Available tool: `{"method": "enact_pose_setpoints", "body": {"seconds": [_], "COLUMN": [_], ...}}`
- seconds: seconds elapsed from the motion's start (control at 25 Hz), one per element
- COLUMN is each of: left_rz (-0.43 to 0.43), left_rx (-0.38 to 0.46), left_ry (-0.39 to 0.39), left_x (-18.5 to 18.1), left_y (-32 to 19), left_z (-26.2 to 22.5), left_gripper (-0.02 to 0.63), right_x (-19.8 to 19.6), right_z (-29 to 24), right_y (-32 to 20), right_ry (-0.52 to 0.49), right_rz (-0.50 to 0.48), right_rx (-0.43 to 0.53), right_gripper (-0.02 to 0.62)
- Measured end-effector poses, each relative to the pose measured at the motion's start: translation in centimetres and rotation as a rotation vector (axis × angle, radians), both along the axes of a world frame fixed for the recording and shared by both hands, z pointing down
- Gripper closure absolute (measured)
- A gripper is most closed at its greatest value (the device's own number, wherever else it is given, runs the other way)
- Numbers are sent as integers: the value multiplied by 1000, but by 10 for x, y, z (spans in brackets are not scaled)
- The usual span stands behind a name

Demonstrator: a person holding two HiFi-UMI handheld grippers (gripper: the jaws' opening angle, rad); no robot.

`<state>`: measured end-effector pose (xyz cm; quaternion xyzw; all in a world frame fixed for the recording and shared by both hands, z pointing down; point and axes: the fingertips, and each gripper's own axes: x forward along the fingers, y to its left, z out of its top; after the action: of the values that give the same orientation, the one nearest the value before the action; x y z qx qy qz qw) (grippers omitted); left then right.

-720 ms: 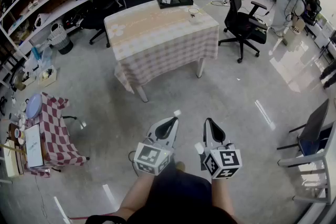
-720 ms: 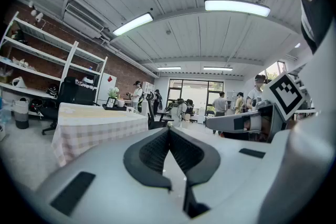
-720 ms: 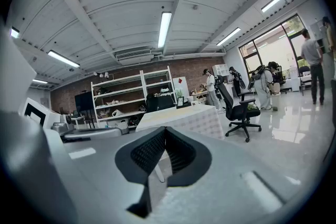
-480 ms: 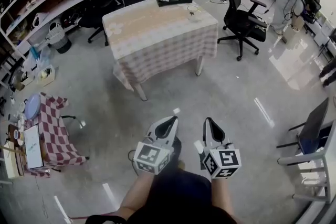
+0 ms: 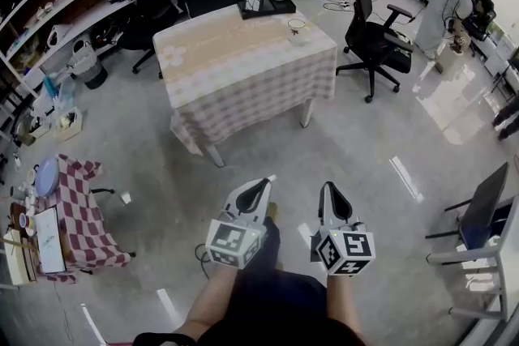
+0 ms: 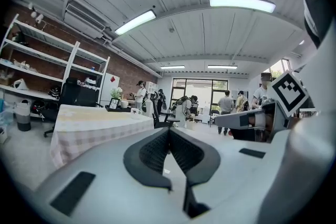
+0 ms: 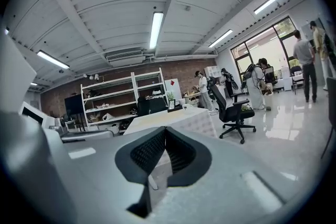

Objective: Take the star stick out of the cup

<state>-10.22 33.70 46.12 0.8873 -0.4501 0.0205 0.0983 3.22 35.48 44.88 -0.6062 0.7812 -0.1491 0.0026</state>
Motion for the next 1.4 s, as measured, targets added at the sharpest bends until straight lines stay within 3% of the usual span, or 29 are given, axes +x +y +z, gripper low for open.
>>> {"method": "enact_pose_setpoints", "body": {"seconds": [0.48, 1.4], "left_rz": [-21, -16], "left_rx": [-14, -36], "left_ry": [5, -7], "left_x": [10, -5], "left_y": [-77, -236], "left_z": [-6, -10], "left_gripper": [597, 597], "right_x": [23, 14], "right_z": [-6, -9], "right_y": [-78, -233], "right_ry": [13, 30], "right_rz": [11, -4], "right_rx": [-18, -28], "right_gripper": [594, 594]}}
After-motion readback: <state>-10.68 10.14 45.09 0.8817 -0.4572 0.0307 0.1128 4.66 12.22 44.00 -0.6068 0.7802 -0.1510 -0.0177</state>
